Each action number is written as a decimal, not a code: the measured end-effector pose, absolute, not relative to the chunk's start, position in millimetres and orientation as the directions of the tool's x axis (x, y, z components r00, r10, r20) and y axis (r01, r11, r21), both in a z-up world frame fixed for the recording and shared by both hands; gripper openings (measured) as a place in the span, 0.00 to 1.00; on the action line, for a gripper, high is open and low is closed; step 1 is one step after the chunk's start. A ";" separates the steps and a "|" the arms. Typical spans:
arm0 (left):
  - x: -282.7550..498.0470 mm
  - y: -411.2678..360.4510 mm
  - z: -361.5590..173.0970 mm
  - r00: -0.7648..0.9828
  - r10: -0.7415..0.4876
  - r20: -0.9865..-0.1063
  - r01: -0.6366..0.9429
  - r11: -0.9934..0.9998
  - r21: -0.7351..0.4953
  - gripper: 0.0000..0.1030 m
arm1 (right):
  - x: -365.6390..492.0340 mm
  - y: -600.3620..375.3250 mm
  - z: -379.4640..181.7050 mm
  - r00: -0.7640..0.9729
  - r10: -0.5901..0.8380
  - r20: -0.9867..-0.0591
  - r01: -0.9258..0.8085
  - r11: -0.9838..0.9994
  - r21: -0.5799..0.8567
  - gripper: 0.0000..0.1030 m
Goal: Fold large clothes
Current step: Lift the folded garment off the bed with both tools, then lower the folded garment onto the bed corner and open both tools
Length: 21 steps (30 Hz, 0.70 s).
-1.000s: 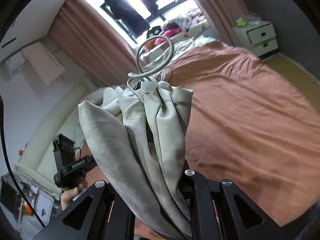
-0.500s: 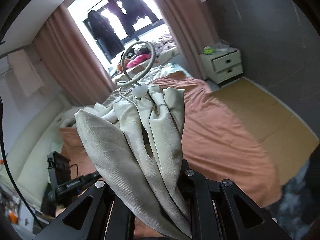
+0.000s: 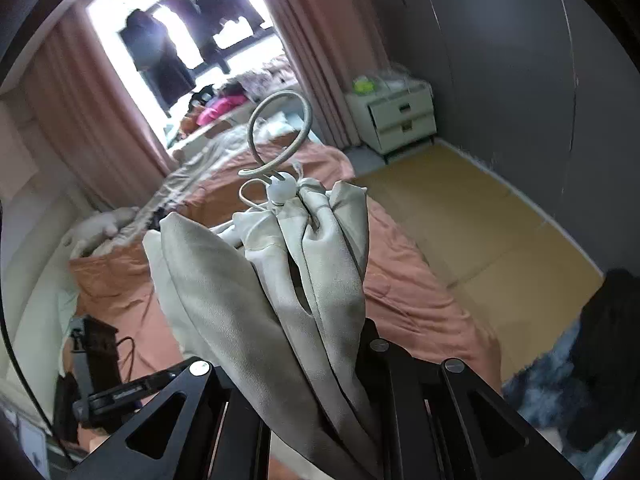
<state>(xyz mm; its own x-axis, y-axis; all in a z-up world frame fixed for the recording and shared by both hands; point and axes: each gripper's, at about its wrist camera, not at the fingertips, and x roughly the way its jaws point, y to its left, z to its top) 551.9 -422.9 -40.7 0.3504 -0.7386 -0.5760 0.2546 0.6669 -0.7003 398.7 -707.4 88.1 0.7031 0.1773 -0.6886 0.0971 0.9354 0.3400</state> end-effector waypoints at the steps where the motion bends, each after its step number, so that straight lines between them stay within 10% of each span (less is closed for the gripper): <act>1: 562.7 -425.4 -46.5 0.344 -0.731 -0.589 0.251 0.676 -0.693 0.05 | 412.8 -710.2 76.8 0.690 0.168 -0.704 0.107 0.939 0.328 0.11; 15: 655.4 -450.3 -141.0 0.238 -0.602 -0.762 0.260 0.796 -0.547 0.06 | 528.8 -745.4 -37.8 0.533 0.087 -0.842 0.198 0.954 0.224 0.14; 21: 653.6 -432.8 -164.4 0.209 -0.575 -0.791 0.227 0.815 -0.533 0.07 | 528.4 -768.6 -51.3 0.506 -0.122 -0.854 0.327 0.943 0.059 0.70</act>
